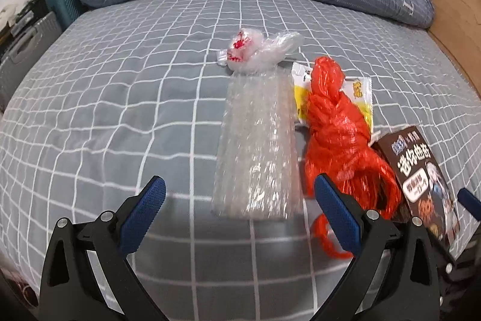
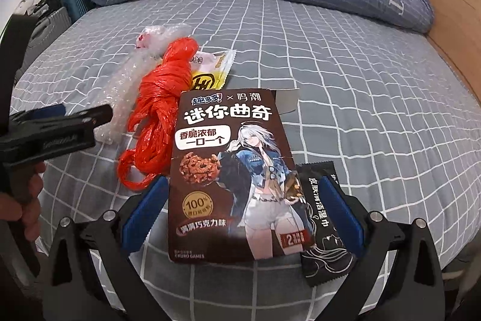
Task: Collect trash
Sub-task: 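Grasp the brown cookie snack box with the right tool while the left tool grasps the bubble-wrap bag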
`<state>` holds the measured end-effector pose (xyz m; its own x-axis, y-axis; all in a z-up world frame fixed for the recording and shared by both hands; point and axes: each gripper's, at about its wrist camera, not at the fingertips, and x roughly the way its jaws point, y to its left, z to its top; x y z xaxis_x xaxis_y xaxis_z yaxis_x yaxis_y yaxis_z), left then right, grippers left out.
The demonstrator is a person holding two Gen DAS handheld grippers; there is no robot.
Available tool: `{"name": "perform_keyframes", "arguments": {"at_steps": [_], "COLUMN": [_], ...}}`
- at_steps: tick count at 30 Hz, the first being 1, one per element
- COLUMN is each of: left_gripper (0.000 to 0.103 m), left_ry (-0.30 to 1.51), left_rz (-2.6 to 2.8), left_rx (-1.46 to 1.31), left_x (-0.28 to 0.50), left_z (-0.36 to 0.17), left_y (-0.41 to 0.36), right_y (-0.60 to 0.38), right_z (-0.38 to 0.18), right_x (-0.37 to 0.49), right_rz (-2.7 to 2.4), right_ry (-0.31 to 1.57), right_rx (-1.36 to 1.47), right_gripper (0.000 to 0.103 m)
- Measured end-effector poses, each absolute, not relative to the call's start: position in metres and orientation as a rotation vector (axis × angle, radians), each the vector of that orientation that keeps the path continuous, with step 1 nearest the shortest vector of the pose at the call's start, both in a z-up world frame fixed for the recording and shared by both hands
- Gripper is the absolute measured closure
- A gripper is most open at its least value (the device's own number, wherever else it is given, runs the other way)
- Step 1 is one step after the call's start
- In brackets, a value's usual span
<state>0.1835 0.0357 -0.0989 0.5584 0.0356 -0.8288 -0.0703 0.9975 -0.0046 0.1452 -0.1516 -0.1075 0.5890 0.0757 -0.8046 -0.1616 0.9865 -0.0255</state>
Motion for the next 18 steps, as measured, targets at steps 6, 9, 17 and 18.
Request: {"name": "perform_keyframes", "arguments": {"at_steps": [6, 9, 17, 18], "left_gripper": [0.007, 0.008, 0.032, 0.035], "left_ry": [0.998, 0.999, 1.017, 1.022], "left_rz": [0.059, 0.056, 0.027, 0.022], "left_rx": [-0.056, -0.062, -0.107, -0.104], "left_x": [0.205, 0.213, 0.222, 0.222], "left_z": [-0.107, -0.108, -0.120, -0.121], "left_y": [0.038, 0.039, 0.044, 0.044], "right_y": [-0.150, -0.147, -0.141, -0.142], "right_z": [-0.112, -0.116, -0.121, -0.121], "right_x": [0.153, 0.157, 0.160, 0.160], "right_rz": [0.146, 0.153, 0.149, 0.148], "right_ry": [0.955, 0.975, 0.992, 0.993], "right_rx": [-0.093, -0.088, -0.102, -0.102], "right_gripper": [0.008, 0.008, 0.008, 0.008]}}
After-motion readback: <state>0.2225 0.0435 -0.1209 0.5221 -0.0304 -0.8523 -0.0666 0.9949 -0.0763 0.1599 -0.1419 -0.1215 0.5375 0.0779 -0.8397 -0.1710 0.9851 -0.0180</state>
